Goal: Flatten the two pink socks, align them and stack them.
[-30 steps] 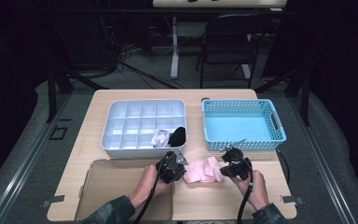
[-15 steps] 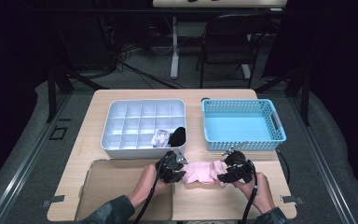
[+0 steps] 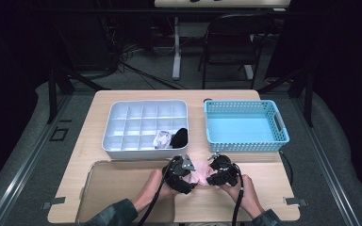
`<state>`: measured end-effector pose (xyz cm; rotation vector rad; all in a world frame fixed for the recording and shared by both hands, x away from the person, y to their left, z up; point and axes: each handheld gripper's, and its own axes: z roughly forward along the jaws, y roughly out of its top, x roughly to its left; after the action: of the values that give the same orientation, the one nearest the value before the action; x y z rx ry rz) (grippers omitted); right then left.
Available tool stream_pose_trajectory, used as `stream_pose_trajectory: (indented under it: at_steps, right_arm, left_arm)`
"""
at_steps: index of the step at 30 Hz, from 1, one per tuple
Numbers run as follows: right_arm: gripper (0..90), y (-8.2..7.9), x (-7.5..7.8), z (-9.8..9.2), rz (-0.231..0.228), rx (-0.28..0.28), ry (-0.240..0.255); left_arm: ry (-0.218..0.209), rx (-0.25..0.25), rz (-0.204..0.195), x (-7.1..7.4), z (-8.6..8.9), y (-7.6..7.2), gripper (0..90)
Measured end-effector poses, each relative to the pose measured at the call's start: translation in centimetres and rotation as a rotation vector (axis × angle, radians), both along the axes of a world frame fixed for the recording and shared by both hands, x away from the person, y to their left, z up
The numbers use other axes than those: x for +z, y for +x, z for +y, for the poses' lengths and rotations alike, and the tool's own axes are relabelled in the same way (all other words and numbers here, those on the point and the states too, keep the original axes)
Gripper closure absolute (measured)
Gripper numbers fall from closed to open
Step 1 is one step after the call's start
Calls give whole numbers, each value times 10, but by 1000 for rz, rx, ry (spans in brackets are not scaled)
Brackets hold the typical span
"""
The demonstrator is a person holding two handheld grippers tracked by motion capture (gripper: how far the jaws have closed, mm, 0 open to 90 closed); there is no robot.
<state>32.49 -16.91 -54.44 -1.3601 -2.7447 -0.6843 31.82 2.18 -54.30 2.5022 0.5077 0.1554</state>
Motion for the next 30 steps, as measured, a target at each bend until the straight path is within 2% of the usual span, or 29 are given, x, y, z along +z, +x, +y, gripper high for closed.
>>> stream_pose_trajectory:
  at_steps: [4, 5, 7, 10, 12, 17, 18, 22, 27, 30]
  right_arm:
    - [791, -1, 2, -1, 34, -28, 75]
    - [790, 0, 3, -1, 41, -37, 110]
    - [780, -2, 6, -2, 52, -32, 120]
    - [752, -3, 10, -2, 37, -40, 135]
    - [741, -4, 12, -4, 18, -50, 127]
    - [763, -6, 14, -9, -33, -104, 92]
    - [779, -5, 14, -11, -34, -93, 73]
    - [817, -6, 14, -12, -73, -94, 26]
    - [829, -5, 15, -13, -92, -81, -28]
    - [835, -6, 18, -19, -110, -107, -12]
  left_arm:
    - [9, -20, -3, -2, -4, -2, 380]
    - [15, -31, -1, -4, -5, -3, 390]
    - [33, -38, -6, -8, -10, -4, 424]
    - [52, -45, -10, -12, -13, -5, 566]
    - [58, -46, -22, -14, -13, -5, 647]
    - [51, -46, -24, -16, -10, -4, 757]
    - [47, -48, -21, -16, -9, -3, 775]
    - [43, -52, -19, -17, -9, -3, 805]
    - [39, -59, -23, -17, -8, -2, 824]
    - [35, -52, -23, -17, -7, -1, 830]
